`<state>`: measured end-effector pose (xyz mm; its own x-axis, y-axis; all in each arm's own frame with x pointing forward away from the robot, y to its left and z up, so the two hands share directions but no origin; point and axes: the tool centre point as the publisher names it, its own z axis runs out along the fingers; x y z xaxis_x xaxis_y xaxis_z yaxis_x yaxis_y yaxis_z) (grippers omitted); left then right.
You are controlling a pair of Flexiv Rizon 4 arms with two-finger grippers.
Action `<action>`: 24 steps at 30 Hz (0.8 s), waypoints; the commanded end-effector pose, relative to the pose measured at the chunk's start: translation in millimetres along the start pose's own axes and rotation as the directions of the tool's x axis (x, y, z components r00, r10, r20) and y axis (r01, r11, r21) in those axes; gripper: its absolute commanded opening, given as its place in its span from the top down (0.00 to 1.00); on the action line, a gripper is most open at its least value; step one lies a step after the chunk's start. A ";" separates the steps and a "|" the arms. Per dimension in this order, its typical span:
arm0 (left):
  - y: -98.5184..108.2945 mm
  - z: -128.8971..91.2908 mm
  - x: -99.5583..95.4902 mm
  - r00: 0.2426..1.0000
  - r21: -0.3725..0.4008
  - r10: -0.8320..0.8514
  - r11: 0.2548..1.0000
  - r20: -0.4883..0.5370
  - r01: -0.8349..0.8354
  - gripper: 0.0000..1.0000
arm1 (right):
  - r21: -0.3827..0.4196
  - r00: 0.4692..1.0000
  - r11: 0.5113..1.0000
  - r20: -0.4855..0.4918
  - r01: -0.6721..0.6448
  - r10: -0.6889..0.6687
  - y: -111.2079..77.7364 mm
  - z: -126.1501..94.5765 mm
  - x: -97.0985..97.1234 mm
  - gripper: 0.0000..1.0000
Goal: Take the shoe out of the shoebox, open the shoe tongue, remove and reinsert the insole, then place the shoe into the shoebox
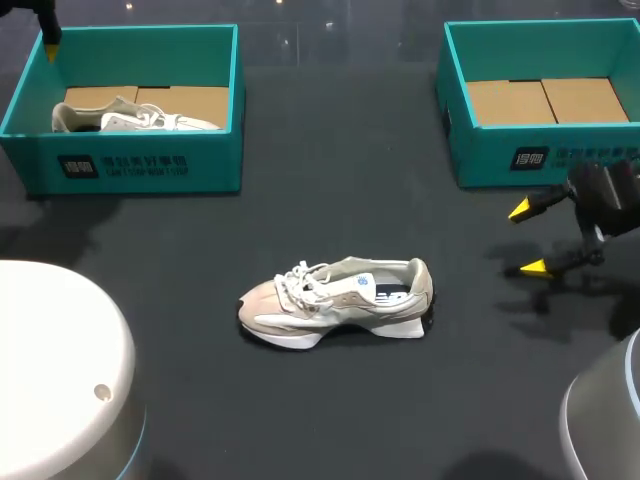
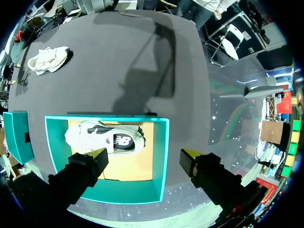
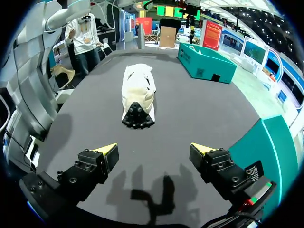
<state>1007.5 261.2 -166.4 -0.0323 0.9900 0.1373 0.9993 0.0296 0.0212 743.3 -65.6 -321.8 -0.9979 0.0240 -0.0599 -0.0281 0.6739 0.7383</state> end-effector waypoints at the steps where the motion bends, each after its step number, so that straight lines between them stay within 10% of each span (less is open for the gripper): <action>1: -0.9 -0.2 0.2 1.000 -0.002 0.000 1.000 -0.001 0.000 0.00 | -0.185 1.000 0.983 0.004 0.003 -0.002 -5.1 -0.2 2.8 0.00; 24: -0.9 -0.2 0.2 1.000 -0.002 0.000 1.000 -0.001 0.000 0.00 | -0.184 0.988 0.971 -0.021 -0.154 0.152 -38.9 30.2 34.3 0.00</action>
<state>1007.5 261.2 -166.4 -0.0321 0.9900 0.1373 0.9993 0.0295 0.0212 713.3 -73.2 -363.2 -0.9926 0.1008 0.0674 0.1105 0.5223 0.8456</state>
